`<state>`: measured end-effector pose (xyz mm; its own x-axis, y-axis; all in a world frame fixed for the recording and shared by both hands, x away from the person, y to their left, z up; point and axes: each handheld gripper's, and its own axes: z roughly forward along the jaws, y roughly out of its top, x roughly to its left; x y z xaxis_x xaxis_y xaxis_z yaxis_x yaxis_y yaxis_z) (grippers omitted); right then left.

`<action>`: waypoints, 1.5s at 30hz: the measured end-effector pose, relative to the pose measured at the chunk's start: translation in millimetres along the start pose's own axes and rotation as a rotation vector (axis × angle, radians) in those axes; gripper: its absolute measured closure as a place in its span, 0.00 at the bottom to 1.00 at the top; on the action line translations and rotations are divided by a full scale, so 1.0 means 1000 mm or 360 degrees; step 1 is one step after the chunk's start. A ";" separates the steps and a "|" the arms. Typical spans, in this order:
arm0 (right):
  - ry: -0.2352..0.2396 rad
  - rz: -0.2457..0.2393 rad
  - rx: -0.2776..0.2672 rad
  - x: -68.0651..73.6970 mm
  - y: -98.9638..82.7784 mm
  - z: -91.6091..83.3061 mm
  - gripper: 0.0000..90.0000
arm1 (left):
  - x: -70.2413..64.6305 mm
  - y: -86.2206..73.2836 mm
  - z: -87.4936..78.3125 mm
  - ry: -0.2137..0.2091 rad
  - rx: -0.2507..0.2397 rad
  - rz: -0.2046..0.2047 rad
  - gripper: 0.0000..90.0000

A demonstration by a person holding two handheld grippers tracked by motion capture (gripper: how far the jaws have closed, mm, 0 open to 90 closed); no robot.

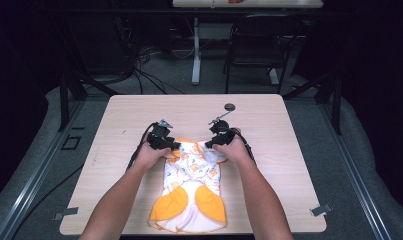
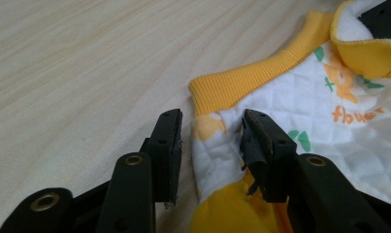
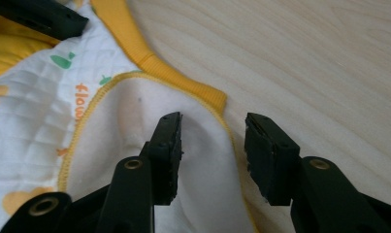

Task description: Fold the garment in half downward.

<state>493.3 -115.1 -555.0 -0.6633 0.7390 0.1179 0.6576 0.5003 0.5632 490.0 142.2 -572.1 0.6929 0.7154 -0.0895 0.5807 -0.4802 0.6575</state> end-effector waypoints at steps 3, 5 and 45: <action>-0.0010 -0.0044 0.0030 0.003 0.002 0.001 0.63 | 0.000 0.000 0.000 -0.0005 0.0001 0.0001 0.69; -0.0026 -0.0037 0.0029 0.006 0.002 0.004 0.63 | -0.002 0.000 0.000 0.0005 0.0002 0.0020 0.71; -0.0046 -0.0179 -0.0032 0.017 0.005 -0.007 0.92 | -0.002 0.000 -0.017 -0.0024 -0.0050 -0.0022 0.93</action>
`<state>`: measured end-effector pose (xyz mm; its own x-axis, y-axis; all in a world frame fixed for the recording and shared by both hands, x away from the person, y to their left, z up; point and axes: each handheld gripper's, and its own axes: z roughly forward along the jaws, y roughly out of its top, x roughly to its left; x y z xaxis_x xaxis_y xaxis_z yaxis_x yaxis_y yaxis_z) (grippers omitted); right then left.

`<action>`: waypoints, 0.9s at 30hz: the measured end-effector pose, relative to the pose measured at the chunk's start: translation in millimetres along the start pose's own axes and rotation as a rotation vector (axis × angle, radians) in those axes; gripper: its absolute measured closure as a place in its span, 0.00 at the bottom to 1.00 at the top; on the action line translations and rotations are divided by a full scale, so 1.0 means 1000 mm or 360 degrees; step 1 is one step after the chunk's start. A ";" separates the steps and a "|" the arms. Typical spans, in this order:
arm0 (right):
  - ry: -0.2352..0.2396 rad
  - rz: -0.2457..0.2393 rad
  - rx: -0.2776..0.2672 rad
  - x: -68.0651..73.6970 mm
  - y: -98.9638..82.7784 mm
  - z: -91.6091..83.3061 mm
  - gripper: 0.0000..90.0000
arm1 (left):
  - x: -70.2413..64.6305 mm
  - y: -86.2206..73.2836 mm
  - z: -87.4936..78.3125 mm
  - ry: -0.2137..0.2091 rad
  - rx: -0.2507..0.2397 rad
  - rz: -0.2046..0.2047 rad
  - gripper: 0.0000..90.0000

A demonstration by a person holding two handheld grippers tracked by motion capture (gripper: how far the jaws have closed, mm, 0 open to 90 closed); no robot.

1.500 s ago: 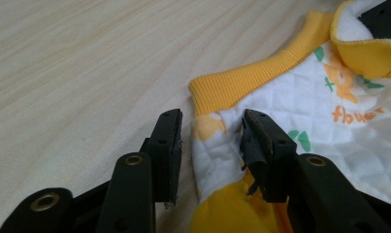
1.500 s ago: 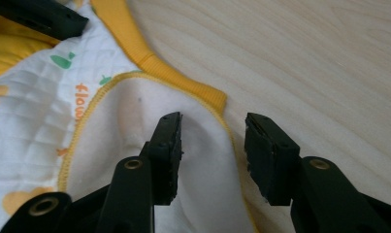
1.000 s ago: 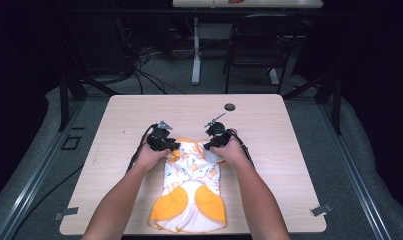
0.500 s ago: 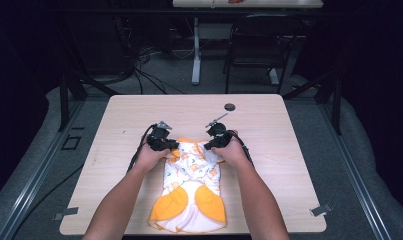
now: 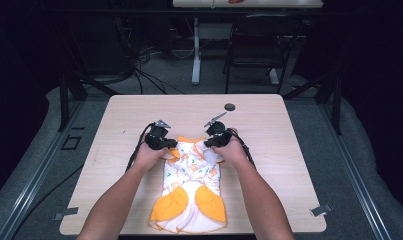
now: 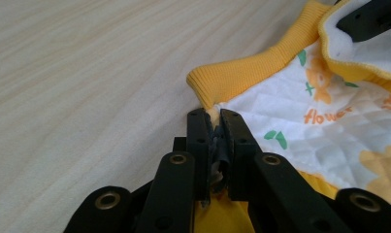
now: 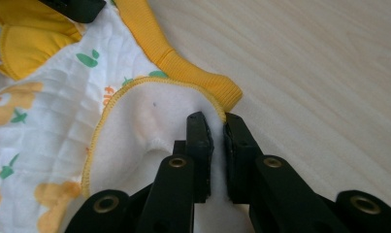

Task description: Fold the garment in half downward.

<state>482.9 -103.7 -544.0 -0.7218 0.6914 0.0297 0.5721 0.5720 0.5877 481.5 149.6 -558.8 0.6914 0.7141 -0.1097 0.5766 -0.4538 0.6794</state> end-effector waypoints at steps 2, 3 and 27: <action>-0.0002 -0.0018 -0.0019 0.002 0.004 -0.005 0.92 | 0.000 0.003 -0.005 0.0013 -0.0009 0.0020 0.93; 0.0001 -0.0009 -0.0059 0.003 0.005 -0.007 0.92 | -0.001 0.005 -0.008 0.0023 -0.0007 0.0037 0.93; -0.0127 -0.0175 -0.0190 0.009 0.040 -0.066 0.92 | -0.008 0.045 -0.058 0.0091 -0.0177 0.0144 0.93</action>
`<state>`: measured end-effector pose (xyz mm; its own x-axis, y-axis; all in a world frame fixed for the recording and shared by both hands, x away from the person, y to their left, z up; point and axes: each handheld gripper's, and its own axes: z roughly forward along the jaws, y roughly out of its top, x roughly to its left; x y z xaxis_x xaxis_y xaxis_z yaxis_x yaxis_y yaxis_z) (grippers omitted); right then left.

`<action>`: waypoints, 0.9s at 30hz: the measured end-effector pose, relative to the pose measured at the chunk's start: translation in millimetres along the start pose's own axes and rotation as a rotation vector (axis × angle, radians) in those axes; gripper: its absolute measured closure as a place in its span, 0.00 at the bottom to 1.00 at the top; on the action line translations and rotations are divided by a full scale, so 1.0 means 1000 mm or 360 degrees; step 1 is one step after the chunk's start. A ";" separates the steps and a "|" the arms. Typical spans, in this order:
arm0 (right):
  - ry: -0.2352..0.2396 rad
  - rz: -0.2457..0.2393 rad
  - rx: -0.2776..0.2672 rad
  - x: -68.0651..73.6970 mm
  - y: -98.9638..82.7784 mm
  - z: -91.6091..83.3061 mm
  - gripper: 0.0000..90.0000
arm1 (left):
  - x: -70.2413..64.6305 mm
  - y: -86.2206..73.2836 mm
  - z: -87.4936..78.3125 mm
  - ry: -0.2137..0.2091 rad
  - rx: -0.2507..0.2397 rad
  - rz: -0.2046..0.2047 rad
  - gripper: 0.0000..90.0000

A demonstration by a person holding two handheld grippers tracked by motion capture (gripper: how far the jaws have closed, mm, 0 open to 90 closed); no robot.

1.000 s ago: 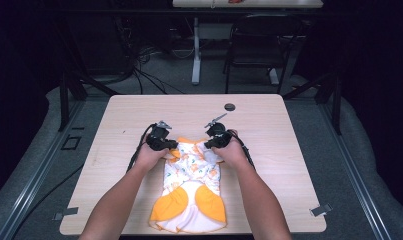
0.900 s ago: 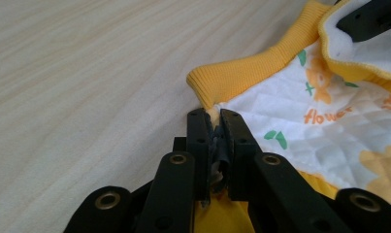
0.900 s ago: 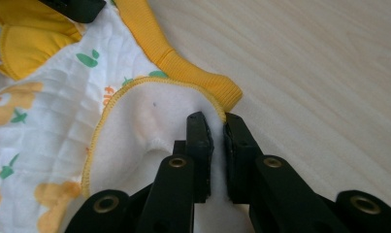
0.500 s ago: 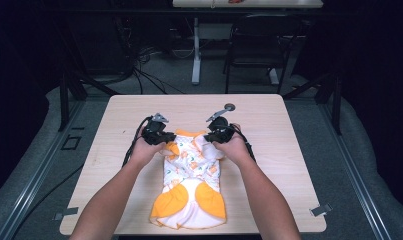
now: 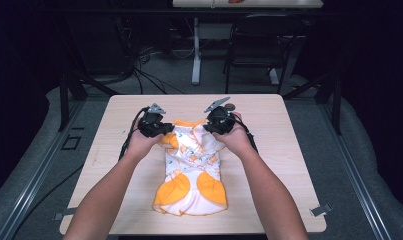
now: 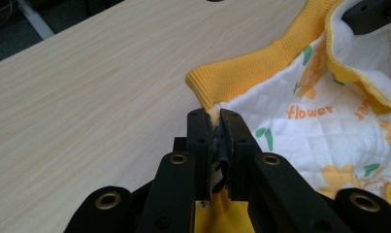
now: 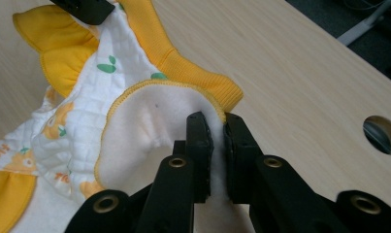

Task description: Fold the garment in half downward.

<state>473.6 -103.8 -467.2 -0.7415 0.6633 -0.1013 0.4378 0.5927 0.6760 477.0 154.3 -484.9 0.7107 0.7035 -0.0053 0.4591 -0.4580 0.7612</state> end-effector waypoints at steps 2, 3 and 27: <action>-0.0008 -0.0025 -0.0005 0.000 0.004 -0.003 0.92 | 0.000 0.003 -0.003 0.0007 -0.0003 0.0003 0.93; -0.0016 -0.0033 -0.0009 0.000 0.006 -0.004 0.92 | 0.000 0.004 -0.004 0.0016 -0.0012 0.0006 0.93; -0.0082 -0.0207 -0.0038 0.009 0.006 -0.014 0.91 | -0.009 0.002 -0.017 -0.0007 -0.0070 0.0113 0.93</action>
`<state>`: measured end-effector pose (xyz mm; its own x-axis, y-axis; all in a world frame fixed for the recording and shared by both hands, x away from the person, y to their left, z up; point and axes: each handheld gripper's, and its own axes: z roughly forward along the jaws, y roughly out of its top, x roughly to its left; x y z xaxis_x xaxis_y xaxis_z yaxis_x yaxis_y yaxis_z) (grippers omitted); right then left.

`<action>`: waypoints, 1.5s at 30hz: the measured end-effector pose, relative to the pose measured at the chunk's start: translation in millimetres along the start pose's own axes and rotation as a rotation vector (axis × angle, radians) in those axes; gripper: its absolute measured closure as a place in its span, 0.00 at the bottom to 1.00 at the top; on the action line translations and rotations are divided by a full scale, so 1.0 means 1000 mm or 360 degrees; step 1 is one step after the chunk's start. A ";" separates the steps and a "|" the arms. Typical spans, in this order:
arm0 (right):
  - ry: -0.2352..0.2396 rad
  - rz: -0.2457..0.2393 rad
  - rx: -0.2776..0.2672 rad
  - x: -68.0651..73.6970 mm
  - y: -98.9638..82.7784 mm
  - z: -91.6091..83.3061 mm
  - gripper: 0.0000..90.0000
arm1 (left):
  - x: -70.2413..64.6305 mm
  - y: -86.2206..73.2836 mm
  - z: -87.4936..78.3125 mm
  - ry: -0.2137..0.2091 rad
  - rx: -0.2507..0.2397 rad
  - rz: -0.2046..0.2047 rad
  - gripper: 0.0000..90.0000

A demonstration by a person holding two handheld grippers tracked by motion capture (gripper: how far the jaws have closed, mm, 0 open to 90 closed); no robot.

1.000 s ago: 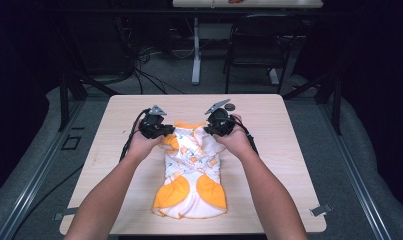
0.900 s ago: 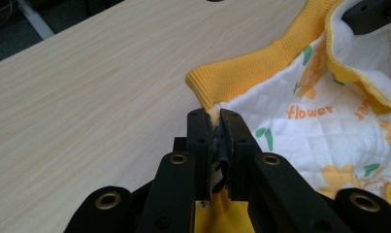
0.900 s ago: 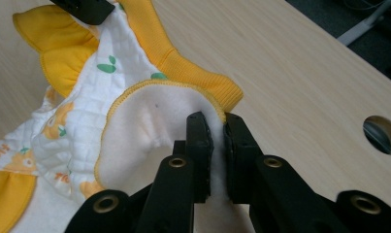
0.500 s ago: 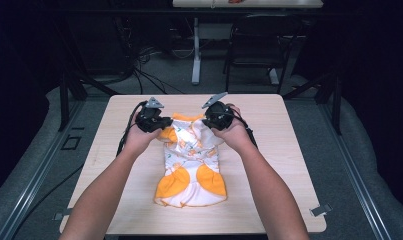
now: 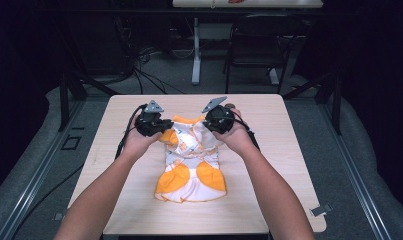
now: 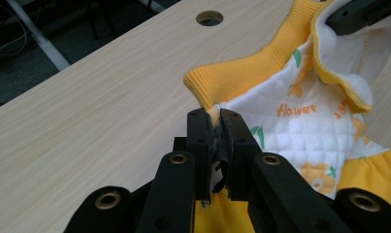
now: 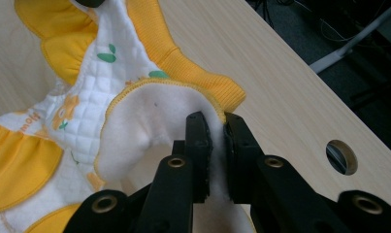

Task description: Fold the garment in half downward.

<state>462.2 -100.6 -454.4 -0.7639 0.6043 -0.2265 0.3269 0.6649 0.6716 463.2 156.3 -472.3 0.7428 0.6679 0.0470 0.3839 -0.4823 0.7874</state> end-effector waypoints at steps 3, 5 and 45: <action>-0.0003 -0.0027 0.0010 0.004 -0.004 0.000 0.91 | -0.003 -0.004 -0.001 -0.0013 -0.0005 0.0009 0.93; -0.0003 -0.0031 0.0003 0.007 -0.006 -0.001 0.91 | -0.004 -0.006 -0.002 -0.0025 -0.0010 0.0010 0.93; 0.0167 -0.0085 0.0014 0.049 -0.046 -0.019 0.90 | -0.037 -0.046 -0.022 -0.0215 0.0002 0.0067 0.93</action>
<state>399.3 -109.4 -483.0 -0.8343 0.5190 -0.1861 0.2889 0.6989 0.6543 406.1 166.0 -496.4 0.8254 0.5646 -0.0031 0.3512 -0.5091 0.7858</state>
